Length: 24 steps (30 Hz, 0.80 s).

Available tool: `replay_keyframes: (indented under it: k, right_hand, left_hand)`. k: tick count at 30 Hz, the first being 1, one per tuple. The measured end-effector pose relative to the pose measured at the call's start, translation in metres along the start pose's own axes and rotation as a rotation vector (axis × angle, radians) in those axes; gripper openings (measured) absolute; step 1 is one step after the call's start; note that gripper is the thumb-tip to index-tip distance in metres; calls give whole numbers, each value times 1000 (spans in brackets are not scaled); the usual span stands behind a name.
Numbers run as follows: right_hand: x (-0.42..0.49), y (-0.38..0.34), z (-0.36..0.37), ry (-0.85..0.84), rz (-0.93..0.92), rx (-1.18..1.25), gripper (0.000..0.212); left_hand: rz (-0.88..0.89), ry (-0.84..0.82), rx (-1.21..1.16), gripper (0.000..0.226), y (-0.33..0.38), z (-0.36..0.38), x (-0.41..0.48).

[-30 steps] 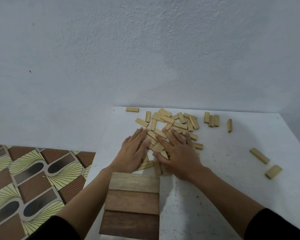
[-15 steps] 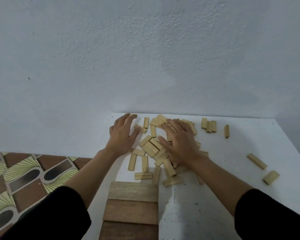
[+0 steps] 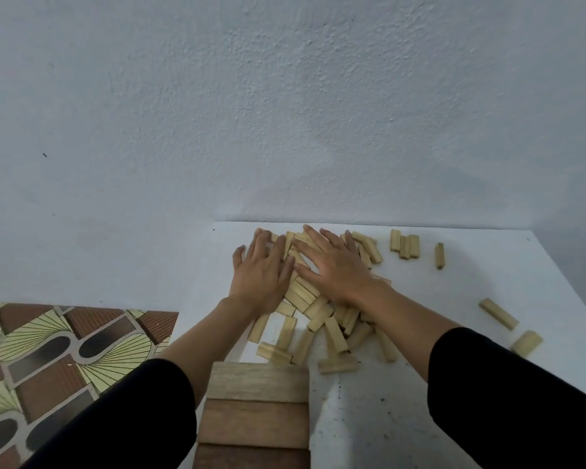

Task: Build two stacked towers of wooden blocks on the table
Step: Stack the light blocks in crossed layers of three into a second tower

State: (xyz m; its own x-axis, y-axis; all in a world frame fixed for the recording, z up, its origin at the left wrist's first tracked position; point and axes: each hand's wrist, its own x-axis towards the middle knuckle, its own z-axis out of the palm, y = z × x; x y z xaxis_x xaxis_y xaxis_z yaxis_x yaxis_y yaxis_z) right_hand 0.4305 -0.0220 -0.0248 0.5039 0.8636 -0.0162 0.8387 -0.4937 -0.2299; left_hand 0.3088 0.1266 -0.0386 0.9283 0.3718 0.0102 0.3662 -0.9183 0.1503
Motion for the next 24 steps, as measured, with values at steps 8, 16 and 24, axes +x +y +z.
replay_keyframes:
  k: [8, 16, 24]
  right_hand:
    - [-39, 17, -1, 10, -33, -34, 64]
    - [-58, -3, -17, 88, -77, 59, 68]
    - [-66, -70, -6, -75, -385, 26, 68]
  left_hand:
    - [124, 103, -96, 67, 24, -2, -27]
    - [141, 54, -541, 70, -5, -18, -40]
    - [-6, 266, -560, 46, -35, -11, -80]
